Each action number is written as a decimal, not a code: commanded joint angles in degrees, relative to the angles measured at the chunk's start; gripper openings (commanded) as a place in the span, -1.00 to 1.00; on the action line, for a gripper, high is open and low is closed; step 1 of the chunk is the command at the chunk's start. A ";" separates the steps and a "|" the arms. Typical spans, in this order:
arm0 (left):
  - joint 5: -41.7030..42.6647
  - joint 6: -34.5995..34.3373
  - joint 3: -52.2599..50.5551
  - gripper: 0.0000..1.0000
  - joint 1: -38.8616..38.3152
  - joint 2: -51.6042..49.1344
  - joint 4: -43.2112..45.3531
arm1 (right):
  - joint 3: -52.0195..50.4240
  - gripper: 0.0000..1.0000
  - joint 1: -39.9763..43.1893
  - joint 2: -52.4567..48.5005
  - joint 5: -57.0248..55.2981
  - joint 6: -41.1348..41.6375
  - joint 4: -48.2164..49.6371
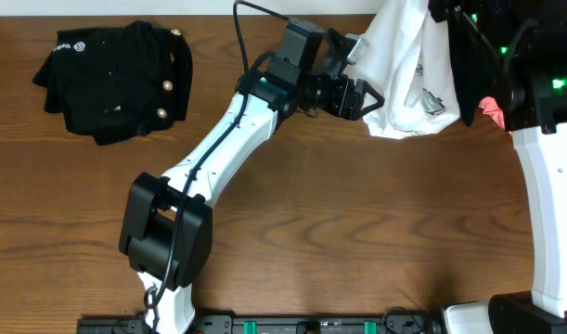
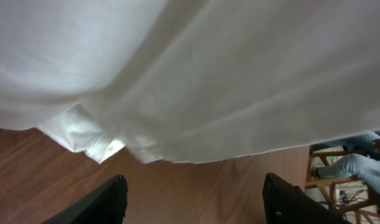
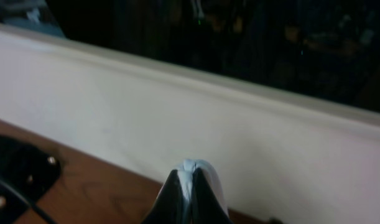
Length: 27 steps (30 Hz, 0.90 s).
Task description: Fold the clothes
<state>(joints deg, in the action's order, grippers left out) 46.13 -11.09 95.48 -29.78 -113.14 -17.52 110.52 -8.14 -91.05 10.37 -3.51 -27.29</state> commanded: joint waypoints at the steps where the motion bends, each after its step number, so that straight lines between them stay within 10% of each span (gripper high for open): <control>1: -2.62 1.42 0.31 0.40 -0.07 0.31 0.07 | 0.48 -0.98 -0.92 -0.39 2.80 4.17 2.29; 27: -24.55 -10.29 0.31 0.40 -0.59 0.31 4.44 | 0.61 -0.97 -3.56 -0.35 14.36 18.56 16.90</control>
<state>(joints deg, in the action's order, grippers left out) 25.19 -18.76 95.48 -30.22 -113.14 -13.45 110.52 -11.11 -91.59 23.66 13.15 -11.22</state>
